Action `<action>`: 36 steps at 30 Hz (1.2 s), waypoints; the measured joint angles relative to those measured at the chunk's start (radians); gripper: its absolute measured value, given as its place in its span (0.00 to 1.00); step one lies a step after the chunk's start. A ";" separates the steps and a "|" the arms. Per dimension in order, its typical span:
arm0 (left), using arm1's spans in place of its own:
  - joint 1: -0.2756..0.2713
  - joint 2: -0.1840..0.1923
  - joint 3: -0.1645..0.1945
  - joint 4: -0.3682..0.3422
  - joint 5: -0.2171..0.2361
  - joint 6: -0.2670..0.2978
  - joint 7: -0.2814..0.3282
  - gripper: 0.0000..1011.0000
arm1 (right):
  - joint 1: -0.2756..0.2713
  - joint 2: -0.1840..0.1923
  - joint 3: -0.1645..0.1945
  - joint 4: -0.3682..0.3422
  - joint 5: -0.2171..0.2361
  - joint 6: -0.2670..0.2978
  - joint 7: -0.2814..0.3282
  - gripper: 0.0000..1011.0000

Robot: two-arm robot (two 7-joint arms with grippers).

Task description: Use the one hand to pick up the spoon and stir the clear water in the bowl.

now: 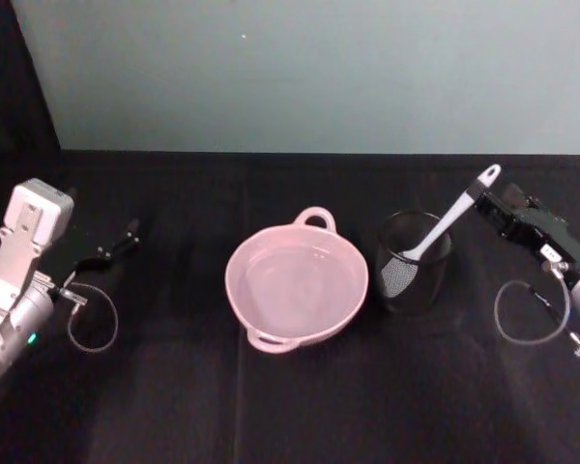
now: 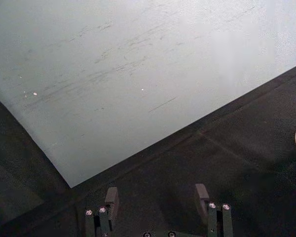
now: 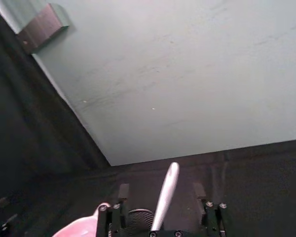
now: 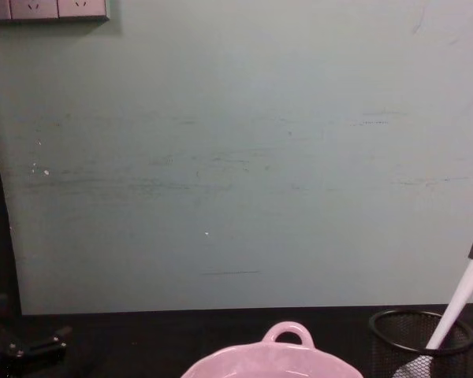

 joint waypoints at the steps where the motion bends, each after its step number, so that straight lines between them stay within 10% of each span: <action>1: 0.000 0.000 0.000 0.000 0.000 0.000 0.000 1.00 | -0.007 0.005 0.002 -0.013 0.000 0.000 0.000 0.81; 9: 0.000 0.000 0.000 0.000 0.000 0.000 0.000 1.00 | -0.080 0.069 0.033 -0.139 0.003 0.050 -0.036 0.99; 22: 0.000 0.000 0.000 0.000 0.000 0.000 0.000 1.00 | -0.135 0.144 0.057 -0.186 0.005 0.146 -0.114 0.99; 28: 0.000 0.000 0.000 0.000 0.000 0.000 0.000 1.00 | -0.083 0.161 -0.002 -0.126 -0.092 0.174 -0.145 0.99; 36: 0.000 0.000 0.000 0.000 0.000 0.000 0.000 1.00 | 0.047 0.122 -0.110 0.046 -0.304 0.063 -0.145 0.99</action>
